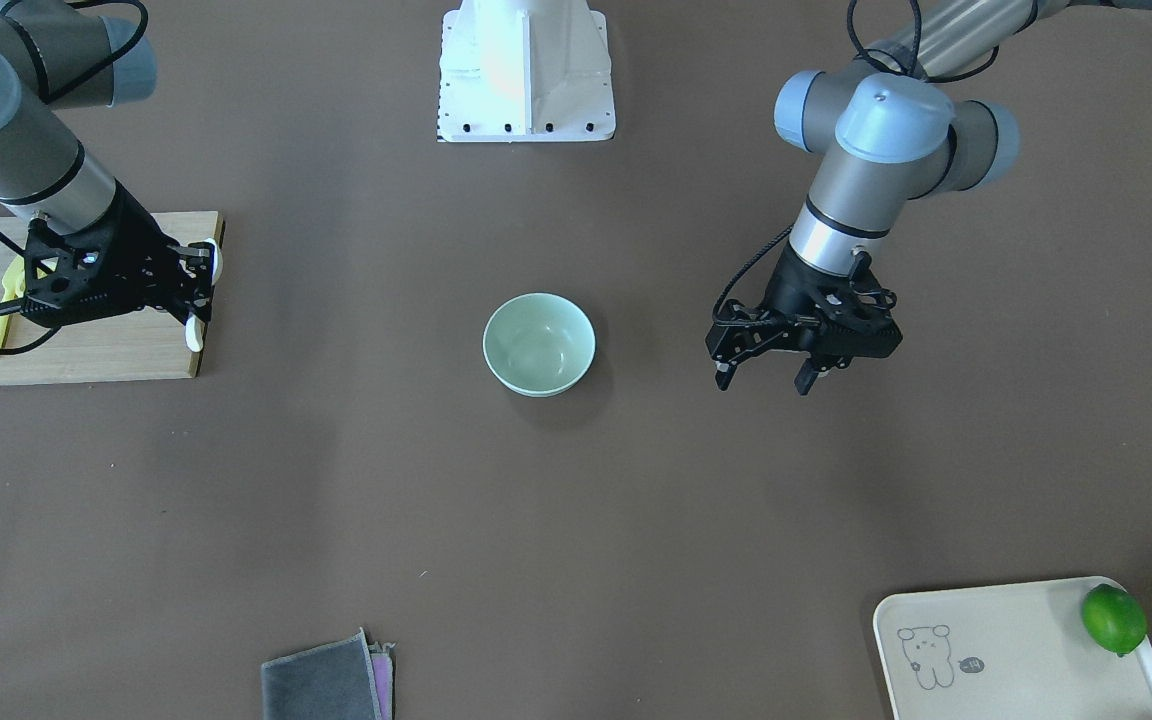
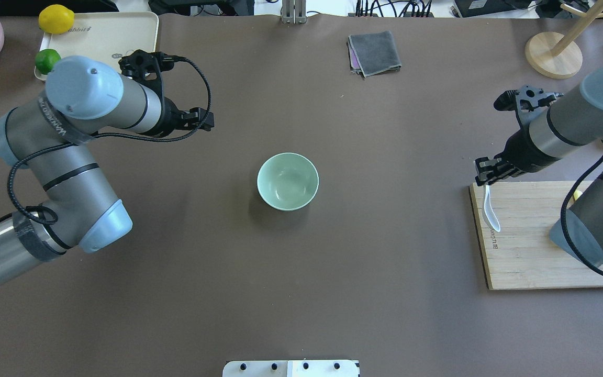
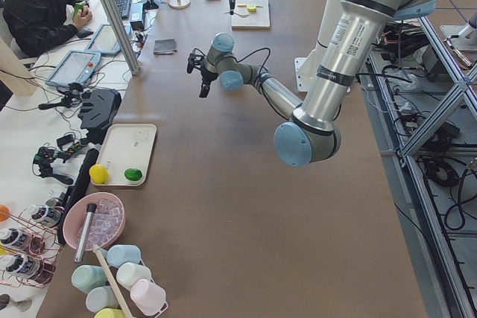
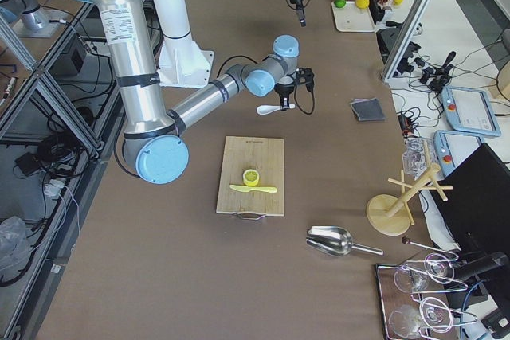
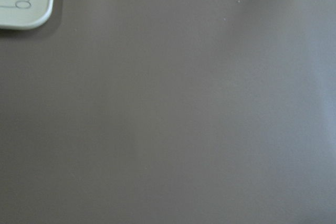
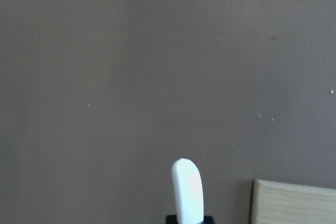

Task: Place spoon in bowl
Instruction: 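Lift the white spoon off the board with the right gripper while the left arm withdraws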

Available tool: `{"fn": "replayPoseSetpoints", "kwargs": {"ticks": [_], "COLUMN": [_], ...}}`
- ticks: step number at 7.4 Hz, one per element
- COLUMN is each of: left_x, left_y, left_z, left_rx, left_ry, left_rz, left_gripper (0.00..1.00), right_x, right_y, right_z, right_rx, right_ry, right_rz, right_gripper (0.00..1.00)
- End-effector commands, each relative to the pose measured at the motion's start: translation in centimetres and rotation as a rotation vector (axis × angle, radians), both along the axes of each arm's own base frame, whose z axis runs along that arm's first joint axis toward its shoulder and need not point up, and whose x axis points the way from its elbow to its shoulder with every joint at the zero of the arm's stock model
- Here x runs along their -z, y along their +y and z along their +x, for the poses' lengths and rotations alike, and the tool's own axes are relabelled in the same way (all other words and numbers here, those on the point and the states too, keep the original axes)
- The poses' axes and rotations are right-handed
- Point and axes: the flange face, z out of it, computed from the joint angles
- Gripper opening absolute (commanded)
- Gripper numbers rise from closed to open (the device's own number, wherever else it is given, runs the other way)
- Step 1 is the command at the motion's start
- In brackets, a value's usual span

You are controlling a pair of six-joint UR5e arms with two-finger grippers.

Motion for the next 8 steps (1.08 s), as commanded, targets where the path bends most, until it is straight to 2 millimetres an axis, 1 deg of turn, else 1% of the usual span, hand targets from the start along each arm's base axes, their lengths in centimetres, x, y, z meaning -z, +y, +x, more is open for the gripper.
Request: {"fn": "replayPoseSetpoints", "kwargs": {"ticks": [1,2,3,4,5,6,7,8], "left_x": [-3.0,-5.1,-7.6,-9.8,-12.1,-13.7,-14.2,-14.9], "left_y": [-1.1,-1.5,-1.8,-2.0,-1.6,-1.4,-1.5,-1.2], "left_z": [-3.3,-6.0,-8.8,-11.6,-13.5,-14.6,-15.0,-15.2], "left_rx": [0.024,0.002,-0.06,-0.085,-0.109,-0.135,-0.143,-0.145], "left_ry": [-0.041,-0.094,-0.163,-0.18,-0.209,-0.25,-0.264,-0.269], "left_rz": [0.017,0.054,0.107,0.094,0.091,0.114,0.12,0.11], "left_gripper": [0.98,0.98,0.98,0.98,0.98,0.98,0.98,0.98], "right_x": [6.8,9.1,12.0,14.4,15.9,17.0,18.9,20.0], "right_y": [-1.5,-2.9,-4.4,-5.2,-4.9,-4.6,-4.7,-4.4], "right_z": [-5.0,-8.3,-11.6,-13.2,-13.7,-14.6,-16.1,-18.5], "right_rx": [-0.127,-0.154,-0.194,-0.23,-0.235,-0.231,-0.252,-0.256], "right_ry": [-0.008,-0.012,-0.021,-0.037,-0.052,-0.063,-0.077,-0.066], "right_rz": [0.085,0.082,0.077,0.069,0.076,0.08,0.07,0.088], "right_gripper": [0.0,0.0,0.0,0.0,0.0,0.0,0.0,0.0]}}
